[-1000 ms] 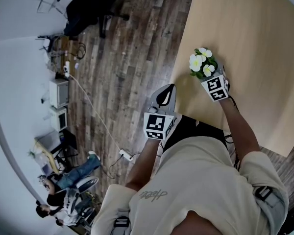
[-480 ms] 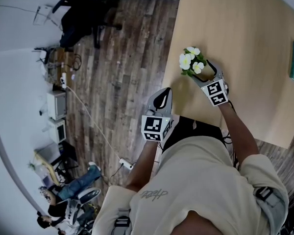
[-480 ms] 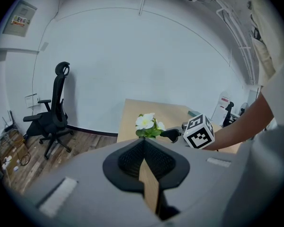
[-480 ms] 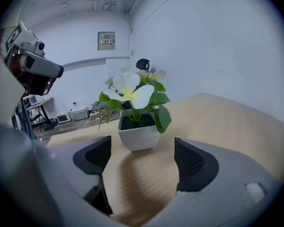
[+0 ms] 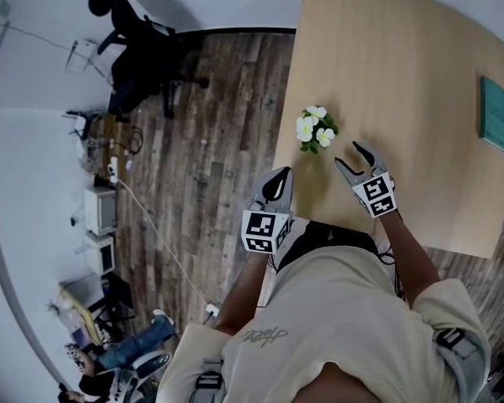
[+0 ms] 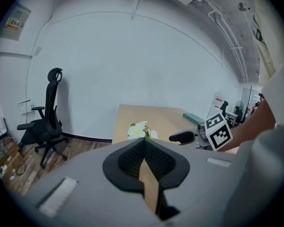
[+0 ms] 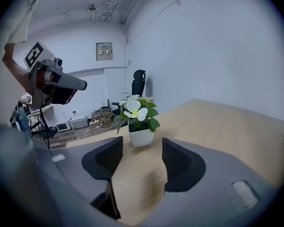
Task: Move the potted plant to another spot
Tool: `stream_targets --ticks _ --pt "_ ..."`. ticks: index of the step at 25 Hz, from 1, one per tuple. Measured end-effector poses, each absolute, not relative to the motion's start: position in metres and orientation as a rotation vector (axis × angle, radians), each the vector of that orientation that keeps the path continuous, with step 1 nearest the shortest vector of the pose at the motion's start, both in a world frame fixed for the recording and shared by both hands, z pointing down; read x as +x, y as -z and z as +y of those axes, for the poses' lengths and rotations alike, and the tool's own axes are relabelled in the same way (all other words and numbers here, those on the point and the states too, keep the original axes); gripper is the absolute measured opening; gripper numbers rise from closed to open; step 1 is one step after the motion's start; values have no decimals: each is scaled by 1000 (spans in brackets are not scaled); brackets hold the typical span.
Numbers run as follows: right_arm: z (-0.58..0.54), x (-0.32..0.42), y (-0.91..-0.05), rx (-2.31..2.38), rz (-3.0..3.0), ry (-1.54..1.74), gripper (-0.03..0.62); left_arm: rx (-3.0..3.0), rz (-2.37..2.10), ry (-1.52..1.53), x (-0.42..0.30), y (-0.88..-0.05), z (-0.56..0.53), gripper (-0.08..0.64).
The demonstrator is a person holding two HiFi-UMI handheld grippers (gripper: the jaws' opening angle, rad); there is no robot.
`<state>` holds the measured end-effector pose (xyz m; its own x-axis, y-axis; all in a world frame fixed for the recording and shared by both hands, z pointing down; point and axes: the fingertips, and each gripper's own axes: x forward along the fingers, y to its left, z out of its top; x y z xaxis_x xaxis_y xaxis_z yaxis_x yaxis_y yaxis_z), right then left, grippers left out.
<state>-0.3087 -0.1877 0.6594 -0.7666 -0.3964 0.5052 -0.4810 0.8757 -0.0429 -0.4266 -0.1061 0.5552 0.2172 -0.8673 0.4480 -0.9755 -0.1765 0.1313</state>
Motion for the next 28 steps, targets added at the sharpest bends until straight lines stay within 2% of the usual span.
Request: stream_targets --ticks 6,10,13,28 --pt "-188 -295 -628 690 -2592 -160 187 2130 -1718 -371 -429 -545 -107 16" --pt "-193 -286 -599 752 -2623 -116 67 2138 -1743 -355 -433 -534 -107 15" --pt "-196 -274 -580 812 -2638 -82 6 2106 -1752 -266 -436 -521 -110 17" --pt "-214 -277 -449 922 -2812 117 2 2216 -1899 -102 -449 -416 -134 15"
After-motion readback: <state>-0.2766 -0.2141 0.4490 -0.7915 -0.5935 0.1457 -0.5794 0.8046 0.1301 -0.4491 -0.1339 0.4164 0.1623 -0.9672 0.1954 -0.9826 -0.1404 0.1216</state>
